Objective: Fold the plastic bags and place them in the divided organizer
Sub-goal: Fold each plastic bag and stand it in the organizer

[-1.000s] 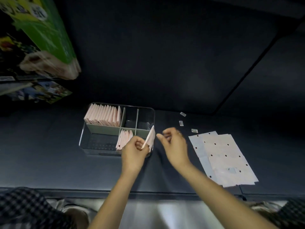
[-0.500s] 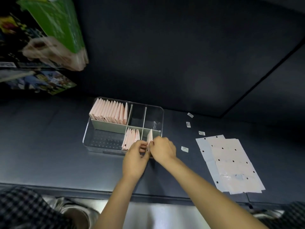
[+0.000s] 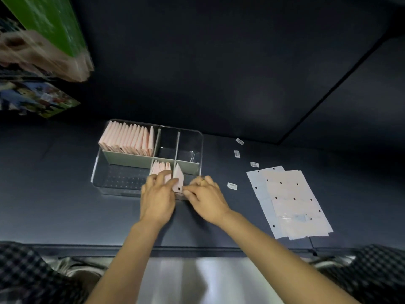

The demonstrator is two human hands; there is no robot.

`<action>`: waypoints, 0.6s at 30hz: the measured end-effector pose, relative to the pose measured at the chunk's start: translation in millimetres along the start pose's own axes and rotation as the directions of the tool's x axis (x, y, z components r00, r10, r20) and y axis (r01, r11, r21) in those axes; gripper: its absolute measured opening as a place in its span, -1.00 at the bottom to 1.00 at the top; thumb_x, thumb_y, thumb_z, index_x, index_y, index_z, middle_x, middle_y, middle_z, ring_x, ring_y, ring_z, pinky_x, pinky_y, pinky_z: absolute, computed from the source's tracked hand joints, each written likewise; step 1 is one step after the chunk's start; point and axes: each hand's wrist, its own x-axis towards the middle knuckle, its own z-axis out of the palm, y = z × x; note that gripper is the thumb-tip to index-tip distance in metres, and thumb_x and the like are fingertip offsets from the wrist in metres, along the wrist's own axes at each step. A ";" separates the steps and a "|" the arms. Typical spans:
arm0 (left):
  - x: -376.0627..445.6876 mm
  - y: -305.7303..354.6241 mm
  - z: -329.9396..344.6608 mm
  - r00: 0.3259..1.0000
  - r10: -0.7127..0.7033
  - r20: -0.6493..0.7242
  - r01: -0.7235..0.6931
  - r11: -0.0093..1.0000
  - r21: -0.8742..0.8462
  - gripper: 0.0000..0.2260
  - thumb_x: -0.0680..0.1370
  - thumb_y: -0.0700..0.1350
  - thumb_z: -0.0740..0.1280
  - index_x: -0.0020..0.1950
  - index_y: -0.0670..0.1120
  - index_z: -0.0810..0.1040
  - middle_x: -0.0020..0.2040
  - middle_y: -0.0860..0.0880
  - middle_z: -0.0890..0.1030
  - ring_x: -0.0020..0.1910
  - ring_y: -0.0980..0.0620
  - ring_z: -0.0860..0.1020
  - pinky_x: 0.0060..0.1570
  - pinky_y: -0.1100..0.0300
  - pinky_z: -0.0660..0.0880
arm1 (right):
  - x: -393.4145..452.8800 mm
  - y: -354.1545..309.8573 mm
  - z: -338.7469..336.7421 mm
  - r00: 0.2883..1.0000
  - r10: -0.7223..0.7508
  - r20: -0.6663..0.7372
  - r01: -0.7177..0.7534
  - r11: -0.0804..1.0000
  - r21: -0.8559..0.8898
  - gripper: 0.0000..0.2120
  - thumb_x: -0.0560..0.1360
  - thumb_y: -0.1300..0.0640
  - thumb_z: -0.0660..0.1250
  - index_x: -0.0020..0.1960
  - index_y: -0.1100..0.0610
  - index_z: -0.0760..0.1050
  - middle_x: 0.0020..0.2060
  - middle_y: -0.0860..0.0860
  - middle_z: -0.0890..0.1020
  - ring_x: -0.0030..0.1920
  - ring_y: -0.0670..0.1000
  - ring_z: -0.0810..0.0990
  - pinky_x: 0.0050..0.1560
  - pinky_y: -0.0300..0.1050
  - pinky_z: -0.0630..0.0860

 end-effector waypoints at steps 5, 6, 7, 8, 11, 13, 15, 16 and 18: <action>-1.6 0.8 1.1 1.000 -0.009 -0.022 0.009 1.000 0.030 -0.71 0.52 -0.25 0.28 0.21 -0.06 0.59 0.34 -0.08 0.45 0.21 -0.20 0.31 0.07 -0.06 0.30 | -73.0 105.1 -12.0 0.922 0.326 -0.208 -0.331 0.944 0.011 -0.68 0.55 0.07 0.26 0.27 0.11 0.49 0.22 0.07 0.52 0.24 0.12 0.42 0.28 -0.08 0.32; -2.6 2.8 0.7 1.000 -0.015 -0.023 0.015 0.999 0.040 -0.71 0.52 -0.25 0.29 0.21 -0.07 0.59 0.33 -0.09 0.45 0.22 -0.22 0.31 0.08 -0.08 0.30 | -90.0 130.3 -14.0 0.877 0.433 -0.207 -0.440 0.898 0.014 -0.65 0.54 0.07 0.28 0.30 0.15 0.46 0.25 0.10 0.49 0.26 0.14 0.40 0.28 -0.07 0.32; -4.2 5.3 0.5 0.999 -0.017 -0.028 0.019 0.999 0.050 -0.72 0.52 -0.24 0.29 0.21 -0.08 0.59 0.33 -0.11 0.45 0.22 -0.23 0.31 0.08 -0.10 0.30 | -107.2 152.8 -15.5 0.820 0.534 -0.206 -0.541 0.841 0.026 -0.61 0.53 0.06 0.29 0.31 0.18 0.43 0.27 0.12 0.47 0.27 0.16 0.39 0.27 -0.05 0.34; -5.9 8.9 0.8 0.999 -0.019 -0.035 0.022 0.998 0.063 -0.73 0.52 -0.24 0.30 0.20 -0.09 0.60 0.33 -0.12 0.45 0.23 -0.24 0.32 0.09 -0.12 0.30 | -122.8 171.9 -16.2 0.762 0.614 -0.207 -0.620 0.784 0.042 -0.58 0.52 0.04 0.31 0.32 0.19 0.41 0.29 0.14 0.45 0.27 0.18 0.38 0.24 -0.02 0.36; -10.6 20.2 2.9 0.999 -0.013 -0.041 0.018 0.994 0.104 -0.76 0.54 -0.18 0.30 0.18 -0.10 0.60 0.34 -0.13 0.44 0.25 -0.24 0.33 0.14 -0.14 0.28 | -153.8 205.7 -13.1 0.685 0.706 -0.179 -0.707 0.704 0.068 -0.58 0.50 0.01 0.35 0.29 0.16 0.43 0.25 0.15 0.45 0.23 0.18 0.38 0.13 -0.01 0.41; -12.2 25.0 4.8 1.000 -0.011 -0.023 0.013 0.993 0.119 -0.76 0.55 -0.16 0.29 0.19 -0.09 0.60 0.34 -0.13 0.43 0.26 -0.24 0.33 0.17 -0.13 0.27 | -159.5 213.8 -9.4 0.698 0.686 -0.205 -0.683 0.724 0.097 -0.71 0.49 0.07 0.36 0.18 0.16 0.52 0.17 0.12 0.49 0.17 0.16 0.42 0.07 -0.05 0.42; -13.3 28.4 5.2 1.000 -0.010 -0.006 0.011 0.991 0.133 -0.75 0.55 -0.15 0.29 0.21 -0.10 0.59 0.35 -0.13 0.43 0.28 -0.24 0.33 0.19 -0.13 0.27 | -159.7 216.5 -6.5 0.709 0.656 -0.260 -0.647 0.751 0.130 -0.84 0.48 0.18 0.36 0.05 0.18 0.59 0.09 0.12 0.54 0.09 0.15 0.46 0.02 -0.08 0.41; -13.8 29.9 5.2 1.000 -0.008 -0.001 0.008 0.990 0.137 -0.75 0.55 -0.15 0.30 0.21 -0.11 0.59 0.34 -0.14 0.43 0.28 -0.24 0.33 0.19 -0.14 0.28 | -159.3 216.9 -6.0 0.703 0.654 -0.278 -0.641 0.753 0.149 -0.88 0.48 0.21 0.36 0.00 0.19 0.60 0.05 0.11 0.55 0.07 0.15 0.46 -0.02 -0.09 0.40; -15.3 34.5 4.4 1.000 0.006 0.001 -0.006 0.990 0.143 -0.76 0.54 -0.17 0.32 0.19 -0.13 0.60 0.32 -0.17 0.44 0.27 -0.27 0.34 0.16 -0.16 0.30 | -158.3 216.3 -6.3 0.693 0.657 -0.297 -0.635 0.751 0.182 -0.91 0.50 0.22 0.34 -0.06 0.18 0.61 0.01 0.10 0.57 0.05 0.14 0.46 -0.07 -0.10 0.40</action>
